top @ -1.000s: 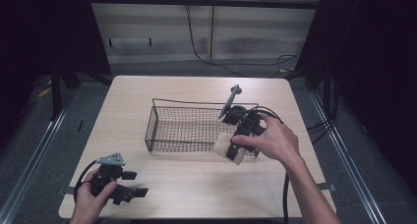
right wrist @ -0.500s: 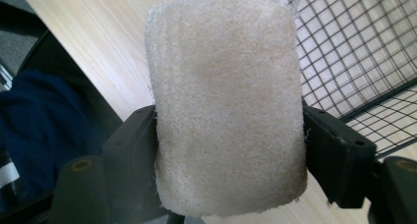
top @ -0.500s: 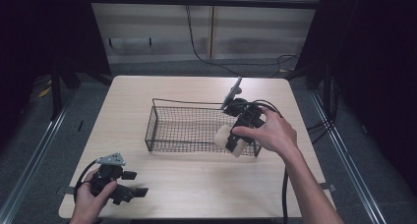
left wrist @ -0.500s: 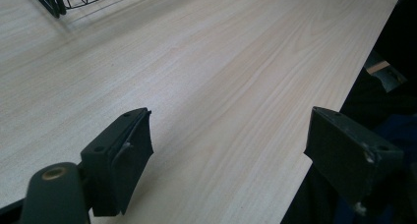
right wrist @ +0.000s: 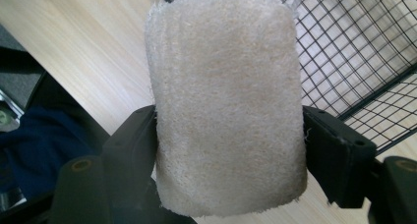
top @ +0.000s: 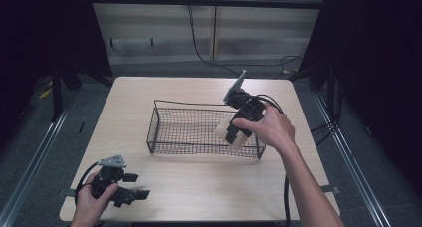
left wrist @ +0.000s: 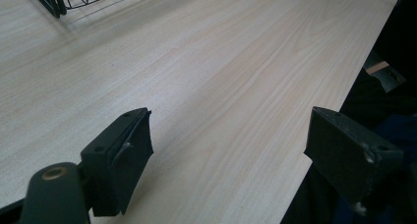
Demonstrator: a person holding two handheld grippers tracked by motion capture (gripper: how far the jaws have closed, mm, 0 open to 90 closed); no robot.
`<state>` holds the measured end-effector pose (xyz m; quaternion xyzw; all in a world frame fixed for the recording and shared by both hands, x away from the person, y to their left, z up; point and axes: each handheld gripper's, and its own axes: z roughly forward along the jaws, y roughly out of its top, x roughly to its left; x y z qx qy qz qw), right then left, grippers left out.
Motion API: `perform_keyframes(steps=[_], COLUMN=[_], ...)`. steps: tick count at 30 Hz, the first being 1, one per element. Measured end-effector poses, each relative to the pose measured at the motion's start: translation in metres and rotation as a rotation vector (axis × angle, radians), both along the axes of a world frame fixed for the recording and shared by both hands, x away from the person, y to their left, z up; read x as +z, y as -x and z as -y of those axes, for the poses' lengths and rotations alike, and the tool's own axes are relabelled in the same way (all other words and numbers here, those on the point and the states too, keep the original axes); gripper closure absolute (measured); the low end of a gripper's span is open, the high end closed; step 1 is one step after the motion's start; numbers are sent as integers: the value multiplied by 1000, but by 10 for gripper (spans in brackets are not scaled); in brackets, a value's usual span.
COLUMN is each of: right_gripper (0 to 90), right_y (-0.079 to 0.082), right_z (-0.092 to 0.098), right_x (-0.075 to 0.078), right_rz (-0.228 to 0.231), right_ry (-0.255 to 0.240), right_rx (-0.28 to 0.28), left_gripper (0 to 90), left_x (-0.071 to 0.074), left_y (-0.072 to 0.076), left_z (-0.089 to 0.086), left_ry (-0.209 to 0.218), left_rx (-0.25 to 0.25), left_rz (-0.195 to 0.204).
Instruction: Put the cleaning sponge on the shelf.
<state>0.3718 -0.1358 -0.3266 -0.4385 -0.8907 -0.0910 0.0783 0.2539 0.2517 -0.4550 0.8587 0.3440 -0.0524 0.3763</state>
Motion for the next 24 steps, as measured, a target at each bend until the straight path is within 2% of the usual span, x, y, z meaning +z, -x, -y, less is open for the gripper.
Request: perform_keyframes(steps=[12, 24], right_gripper=[261, 261], right_y=[-13, -25], right_z=[10, 23], right_x=[-8, -20], right_rz=[-8, -45], right_ry=[-28, -35], right_rx=[-111, -277], left_gripper=[173, 173], left_x=[0, 0], left_y=[0, 0], left_z=[0, 0], left_ry=[2, 2], left_rx=[0, 1], left_rz=[0, 1])
